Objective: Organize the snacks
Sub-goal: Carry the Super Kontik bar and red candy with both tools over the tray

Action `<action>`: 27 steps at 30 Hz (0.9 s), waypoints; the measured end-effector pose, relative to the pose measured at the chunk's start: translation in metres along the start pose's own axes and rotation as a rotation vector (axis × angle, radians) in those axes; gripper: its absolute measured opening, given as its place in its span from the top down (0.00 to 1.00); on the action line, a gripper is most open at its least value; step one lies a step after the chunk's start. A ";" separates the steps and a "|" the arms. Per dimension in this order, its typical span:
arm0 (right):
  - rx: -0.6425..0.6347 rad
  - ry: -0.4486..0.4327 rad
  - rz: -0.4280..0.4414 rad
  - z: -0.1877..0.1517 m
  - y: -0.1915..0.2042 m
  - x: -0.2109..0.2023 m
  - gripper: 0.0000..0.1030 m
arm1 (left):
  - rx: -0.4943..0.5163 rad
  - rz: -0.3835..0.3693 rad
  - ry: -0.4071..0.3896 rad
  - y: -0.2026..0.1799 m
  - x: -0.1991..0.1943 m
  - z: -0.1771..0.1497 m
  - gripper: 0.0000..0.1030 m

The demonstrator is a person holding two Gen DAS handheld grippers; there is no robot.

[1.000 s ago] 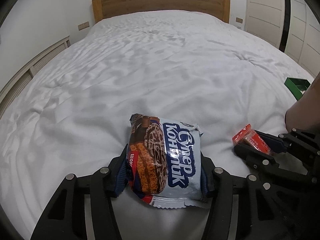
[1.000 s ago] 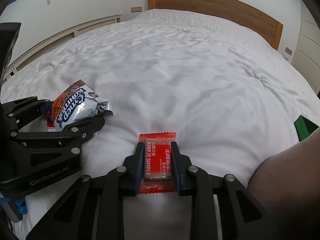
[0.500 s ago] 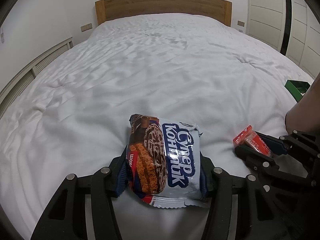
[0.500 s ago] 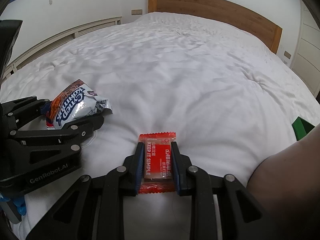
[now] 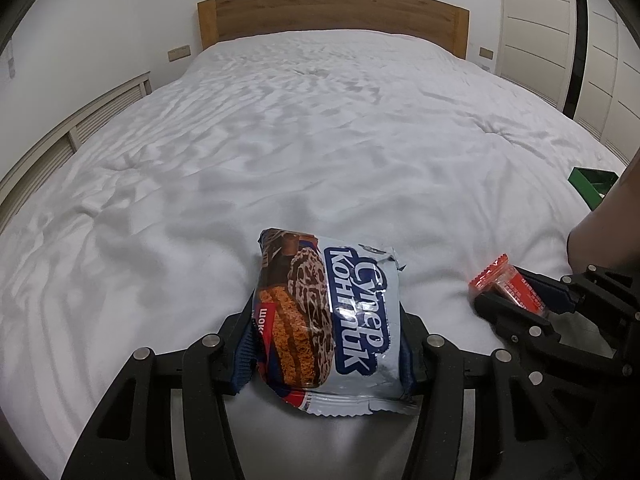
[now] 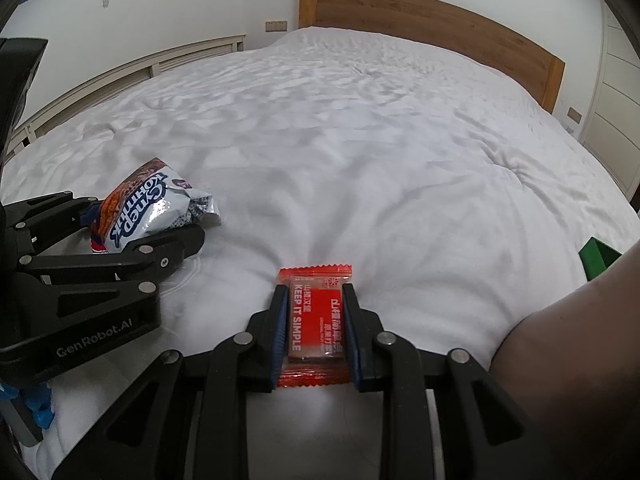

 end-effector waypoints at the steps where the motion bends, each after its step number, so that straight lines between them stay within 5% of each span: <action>1: -0.001 0.000 0.001 0.000 0.000 -0.001 0.00 | 0.000 0.004 0.000 0.001 -0.001 0.000 0.52; 27: -0.020 0.028 0.009 -0.012 0.019 -0.108 0.00 | -0.008 0.017 0.058 0.003 -0.096 -0.023 0.52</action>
Point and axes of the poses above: each gripper's, at about its wrist camera, not at the fingertips, and x roughly the way its jaws point, y to its left, z to its top, the point moved 3 cm from there along x, roughly the way its jaws point, and after that the axes turned 13 degrees about -y, right-handed, at the moved point
